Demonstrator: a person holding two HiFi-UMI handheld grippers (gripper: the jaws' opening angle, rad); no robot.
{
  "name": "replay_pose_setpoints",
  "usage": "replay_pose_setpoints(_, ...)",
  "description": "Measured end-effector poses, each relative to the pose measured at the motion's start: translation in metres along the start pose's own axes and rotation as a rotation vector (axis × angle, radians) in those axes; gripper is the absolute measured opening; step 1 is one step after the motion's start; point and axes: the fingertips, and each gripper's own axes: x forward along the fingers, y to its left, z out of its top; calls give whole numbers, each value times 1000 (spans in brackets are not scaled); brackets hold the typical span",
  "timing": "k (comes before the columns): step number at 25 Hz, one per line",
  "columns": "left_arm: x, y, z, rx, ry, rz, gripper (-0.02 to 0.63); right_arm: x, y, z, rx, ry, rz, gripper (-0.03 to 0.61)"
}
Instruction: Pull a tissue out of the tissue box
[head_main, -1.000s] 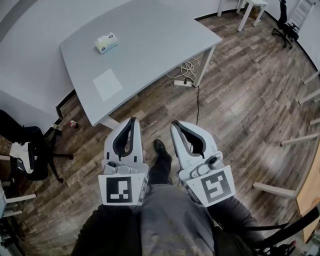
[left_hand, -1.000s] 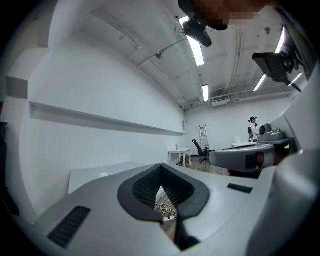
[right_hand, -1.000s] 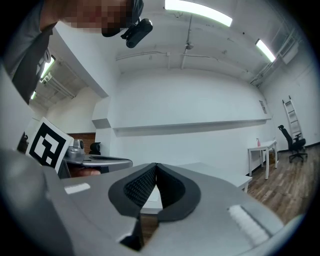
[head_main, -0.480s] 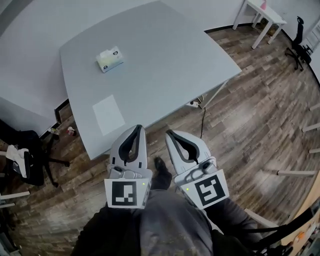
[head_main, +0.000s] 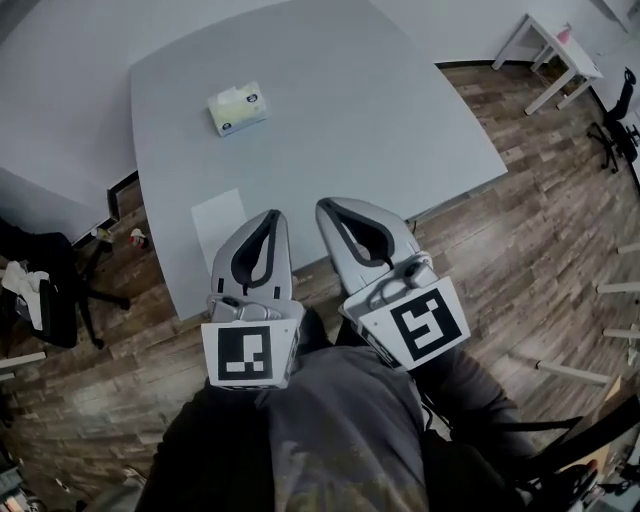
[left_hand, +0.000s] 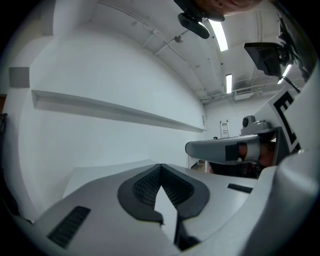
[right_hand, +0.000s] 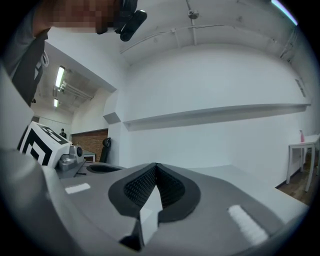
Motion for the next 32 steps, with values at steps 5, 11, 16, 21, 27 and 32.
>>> replay_pose_setpoints(5, 23, 19, 2, -28, -29, 66, 2, 25, -20, 4, -6, -2, 39, 2)
replay_pose_setpoints(11, 73, 27, 1, -20, -10, 120, 2, 60, -59, -3, -11, 6, 115, 2)
replay_pose_setpoints(16, 138, 40, -12, -35, 42, 179, 2, 106, -104, -30, 58, 45, 207, 2)
replay_pose_setpoints(21, 200, 69, -23, -61, 85, 294, 2, 157, -136, -58, 99, 96, 352, 2)
replay_pose_setpoints(27, 223, 98, -18, -70, 111, 368, 2, 199, -150, -53, 132, 111, 442, 2)
replay_pose_setpoints(32, 247, 154, -25, -133, 117, 406, 2, 263, -153, -53, 107, 154, 493, 2)
